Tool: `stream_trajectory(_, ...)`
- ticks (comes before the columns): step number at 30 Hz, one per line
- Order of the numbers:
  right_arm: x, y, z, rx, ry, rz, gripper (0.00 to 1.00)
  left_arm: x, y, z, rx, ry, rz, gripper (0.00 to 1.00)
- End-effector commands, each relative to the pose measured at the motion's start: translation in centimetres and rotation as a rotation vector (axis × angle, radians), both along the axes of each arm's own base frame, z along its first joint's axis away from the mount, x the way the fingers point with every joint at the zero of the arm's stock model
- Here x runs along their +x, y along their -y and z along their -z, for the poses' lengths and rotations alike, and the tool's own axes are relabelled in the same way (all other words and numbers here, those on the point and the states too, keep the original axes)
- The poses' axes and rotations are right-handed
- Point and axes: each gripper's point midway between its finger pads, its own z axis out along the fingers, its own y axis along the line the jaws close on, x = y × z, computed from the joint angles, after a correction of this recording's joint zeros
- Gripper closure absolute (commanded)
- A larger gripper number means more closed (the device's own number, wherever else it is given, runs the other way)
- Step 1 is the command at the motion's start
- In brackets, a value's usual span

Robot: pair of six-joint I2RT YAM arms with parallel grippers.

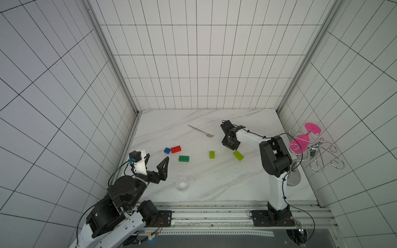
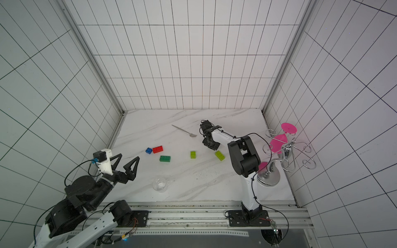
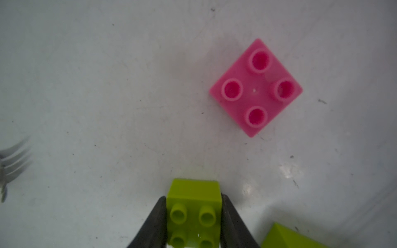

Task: Assemble a spoon with lego
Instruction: Pick up the lego brick from the center of the board.

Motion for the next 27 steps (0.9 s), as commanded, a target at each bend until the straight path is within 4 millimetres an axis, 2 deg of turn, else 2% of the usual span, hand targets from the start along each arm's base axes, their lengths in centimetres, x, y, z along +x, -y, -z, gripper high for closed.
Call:
stream_trajectory(1, 0.7, 0.1, -0.5, -0.025, 0.001, -0.032, 0.6, 0.2, 0.2, 0.0, 0.007, 0.007, 0.003, 0.02)
stream_trajectory(3, 0.6, 0.4, -0.6, -0.049, -0.003, -0.043, 0.61, 0.2, 0.3, 0.0, 0.008, 0.007, 0.002, 0.02)
stream_trajectory(5, 0.7, 0.2, -1.1, -0.053, 0.0, -0.075, 0.7, 0.2, 0.2, 0.0, 0.007, 0.008, 0.003, 0.02)
stream_trajectory(7, 0.8, -0.5, -2.0, -0.049, 0.013, -0.136, 0.72, 0.2, 0.3, 0.0, 0.007, 0.008, 0.004, 0.02)
stream_trajectory(10, 1.0, -2.9, -4.4, 0.005, 0.057, -0.303, 0.72, 0.2, 0.2, 0.0, 0.009, 0.007, 0.0, 0.02)
stream_trajectory(13, 0.2, -6.6, -7.5, 0.043, 0.127, -0.606, 0.71, 0.1, -0.1, -0.1, 0.002, 0.015, -0.007, 0.02)
stream_trajectory(17, -2.6, -11.2, -11.2, -0.008, 0.236, -1.002, 0.71, 0.0, -0.2, -0.2, -0.003, 0.02, -0.009, 0.02)
stream_trajectory(19, -4.3, -12.8, -11.9, -0.052, 0.242, -1.145, 0.71, 0.0, -0.2, -0.2, -0.003, 0.021, -0.008, 0.02)
stream_trajectory(22, -7.7, -15.3, -11.3, -0.046, 0.192, -1.372, 0.7, 0.0, -0.2, -0.2, -0.003, 0.019, -0.006, 0.02)
stream_trajectory(27, -11.7, -16.3, -9.7, -0.11, 0.183, -1.724, 0.69, 0.0, -0.2, -0.2, 0.0, 0.018, -0.01, 0.02)
